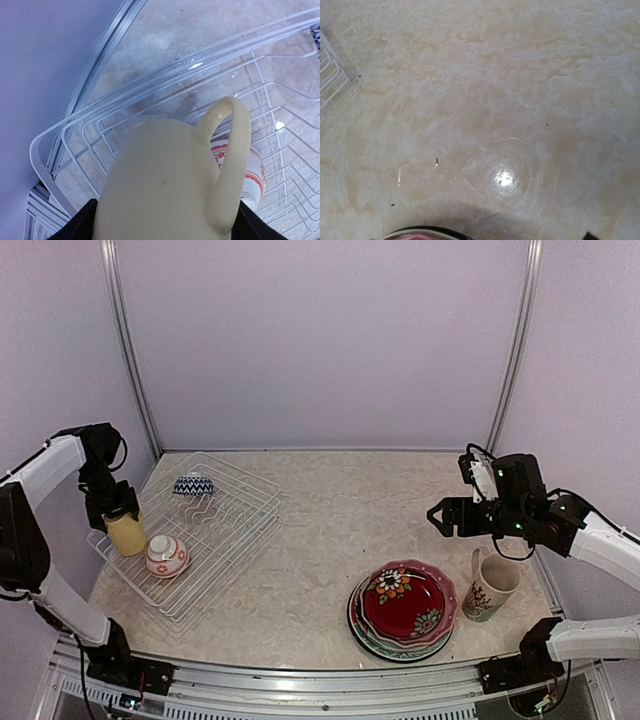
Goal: Unload the mixed dishes from the dish rack
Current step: Grab the cup from the dish rack.
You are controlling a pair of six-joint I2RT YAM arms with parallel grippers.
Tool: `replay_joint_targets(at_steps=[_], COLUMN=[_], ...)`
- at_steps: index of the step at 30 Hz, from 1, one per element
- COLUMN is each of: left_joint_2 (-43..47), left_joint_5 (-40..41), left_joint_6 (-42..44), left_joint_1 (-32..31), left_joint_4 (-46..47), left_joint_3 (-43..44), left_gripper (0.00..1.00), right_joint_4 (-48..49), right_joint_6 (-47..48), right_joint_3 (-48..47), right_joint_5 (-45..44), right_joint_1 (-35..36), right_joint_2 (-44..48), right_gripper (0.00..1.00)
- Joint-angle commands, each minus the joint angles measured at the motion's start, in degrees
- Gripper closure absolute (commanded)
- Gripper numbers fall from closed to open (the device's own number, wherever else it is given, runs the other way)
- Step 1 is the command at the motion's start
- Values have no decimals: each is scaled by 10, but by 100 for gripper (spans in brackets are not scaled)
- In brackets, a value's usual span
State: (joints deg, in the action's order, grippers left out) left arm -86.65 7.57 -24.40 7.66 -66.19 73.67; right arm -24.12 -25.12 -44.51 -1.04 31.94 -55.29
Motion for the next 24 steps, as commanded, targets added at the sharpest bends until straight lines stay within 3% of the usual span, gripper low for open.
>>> replay_joint_targets(at_steps=[1, 9, 16, 20, 24], left_joint_2=[41, 104, 155, 183, 207], left_joint_5=[1, -77, -251, -361, -420], left_joint_6=[-15, -32, -71, -121, -184], left_joint_1=[-8, -33, -49, -83, -145], left_joint_4=[-28, -21, 27, 122, 245], left_joint_3=[28, 68, 108, 79, 23], left_gripper=[65, 70, 71, 71, 73], right_joint_4=[6, 37, 141, 204, 240], right_joint_6=[-6, -12, -36, -57, -74], right_joint_3=[-1, -6, -28, -40, -57], right_joint_5=[9, 30, 113, 154, 183], right_joint_1=[-4, -4, -1, 12, 40], right_joint_2=[-2, -12, -75, -121, -161], right_gripper=[14, 14, 14, 14, 14])
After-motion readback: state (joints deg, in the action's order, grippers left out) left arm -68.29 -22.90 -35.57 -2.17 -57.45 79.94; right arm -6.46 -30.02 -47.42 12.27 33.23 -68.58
